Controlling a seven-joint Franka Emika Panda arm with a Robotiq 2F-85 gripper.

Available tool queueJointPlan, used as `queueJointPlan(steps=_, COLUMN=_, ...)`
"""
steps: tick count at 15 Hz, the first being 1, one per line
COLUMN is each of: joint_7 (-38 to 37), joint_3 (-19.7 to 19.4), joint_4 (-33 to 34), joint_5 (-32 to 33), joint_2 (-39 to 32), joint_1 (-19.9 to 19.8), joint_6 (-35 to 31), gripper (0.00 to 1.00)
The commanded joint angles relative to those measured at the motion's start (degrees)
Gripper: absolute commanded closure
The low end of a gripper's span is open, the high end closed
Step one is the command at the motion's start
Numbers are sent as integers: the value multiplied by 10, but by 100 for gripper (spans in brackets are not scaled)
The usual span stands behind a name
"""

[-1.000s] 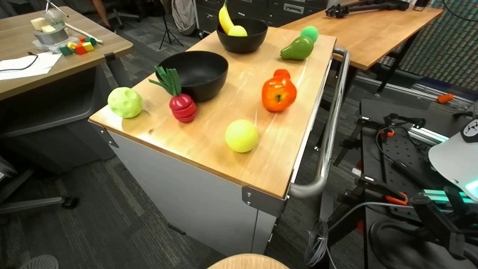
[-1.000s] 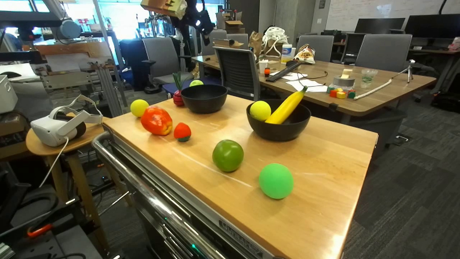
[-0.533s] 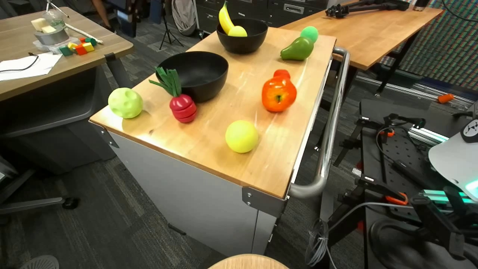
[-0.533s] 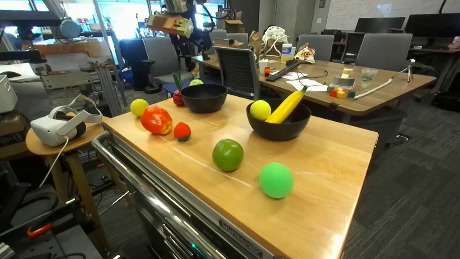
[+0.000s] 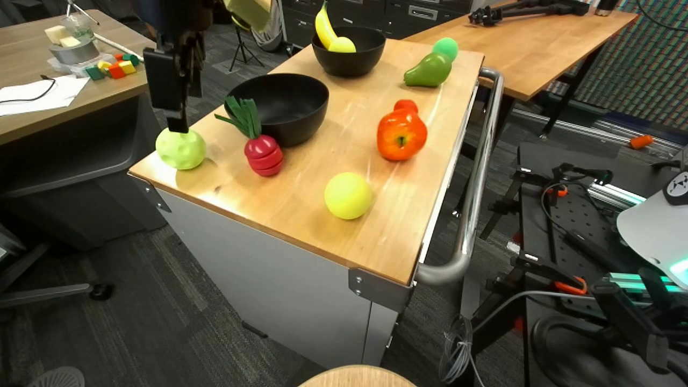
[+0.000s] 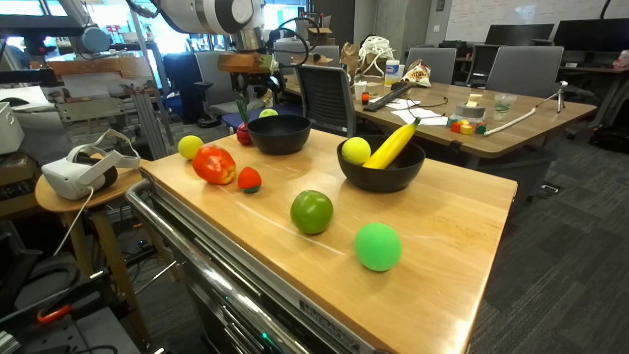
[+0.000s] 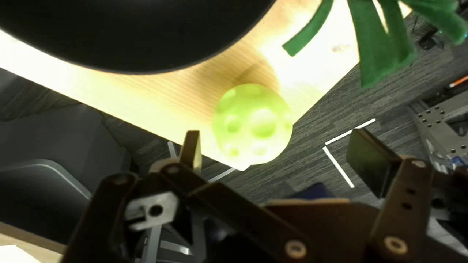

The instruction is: Take the fruit toys from the table and put them in the two black bowls on the table

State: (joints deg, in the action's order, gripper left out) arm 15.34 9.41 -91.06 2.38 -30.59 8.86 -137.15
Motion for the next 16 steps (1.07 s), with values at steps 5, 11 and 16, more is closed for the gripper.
queueJointPlan(steps=5, joint_7=35, joint_3=-3, joint_4=107, joint_5=64, joint_2=-95, joint_1=31, joint_6=26, gripper=26)
queueJointPlan(steps=11, joint_7=17, joint_3=-21, joint_4=125, joint_5=94, joint_2=-109, joint_1=33, joint_6=13, gripper=71)
queueJointPlan(steps=16, joint_7=-10, joint_3=-36, joint_4=123, joint_5=94, joint_2=-102, joint_1=31, joint_6=-7, gripper=90)
